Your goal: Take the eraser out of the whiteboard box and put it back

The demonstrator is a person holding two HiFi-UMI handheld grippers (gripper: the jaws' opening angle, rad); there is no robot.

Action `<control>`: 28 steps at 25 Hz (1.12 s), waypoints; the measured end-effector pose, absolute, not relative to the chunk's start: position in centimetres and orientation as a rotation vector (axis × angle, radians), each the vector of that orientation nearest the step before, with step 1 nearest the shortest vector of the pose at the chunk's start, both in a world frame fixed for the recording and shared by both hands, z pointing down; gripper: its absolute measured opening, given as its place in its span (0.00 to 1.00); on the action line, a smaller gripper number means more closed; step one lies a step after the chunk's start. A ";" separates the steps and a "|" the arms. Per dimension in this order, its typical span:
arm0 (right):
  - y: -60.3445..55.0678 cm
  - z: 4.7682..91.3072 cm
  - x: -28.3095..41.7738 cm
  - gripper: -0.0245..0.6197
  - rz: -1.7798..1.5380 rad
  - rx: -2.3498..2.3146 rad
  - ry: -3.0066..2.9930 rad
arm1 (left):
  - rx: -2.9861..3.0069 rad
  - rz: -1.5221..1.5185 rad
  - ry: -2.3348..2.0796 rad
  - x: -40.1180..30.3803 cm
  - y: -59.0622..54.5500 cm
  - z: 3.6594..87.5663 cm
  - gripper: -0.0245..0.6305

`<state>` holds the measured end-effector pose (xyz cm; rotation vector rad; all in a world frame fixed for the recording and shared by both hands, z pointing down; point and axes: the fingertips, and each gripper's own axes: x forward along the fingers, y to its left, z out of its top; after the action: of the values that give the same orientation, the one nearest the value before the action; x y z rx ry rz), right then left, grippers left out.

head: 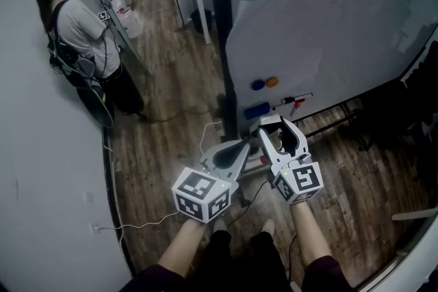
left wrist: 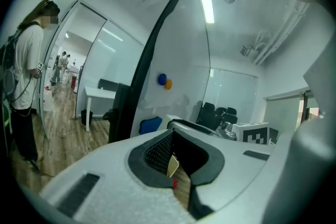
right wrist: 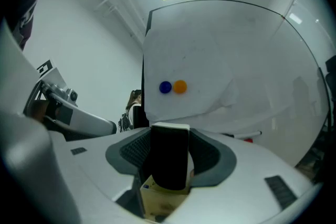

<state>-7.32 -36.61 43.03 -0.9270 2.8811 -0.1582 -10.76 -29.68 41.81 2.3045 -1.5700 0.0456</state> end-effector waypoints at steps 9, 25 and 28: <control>-37.7 46.0 -9.5 0.38 -0.099 -0.891 2.959 | 2.252 0.034 -1.582 -12.1 -30.0 44.3 0.04; -37.9 46.4 -9.4 0.40 -0.146 -0.887 2.954 | 2.225 0.030 -1.590 -12.7 -30.0 45.3 0.04; -37.8 45.9 -9.0 0.39 -0.182 -0.872 2.942 | 2.229 0.026 -1.597 -12.8 -30.1 44.8 0.04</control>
<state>-9.03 -37.77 45.92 -0.8720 2.9421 -0.1819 -12.77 -30.05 44.83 2.2289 -1.5974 0.0257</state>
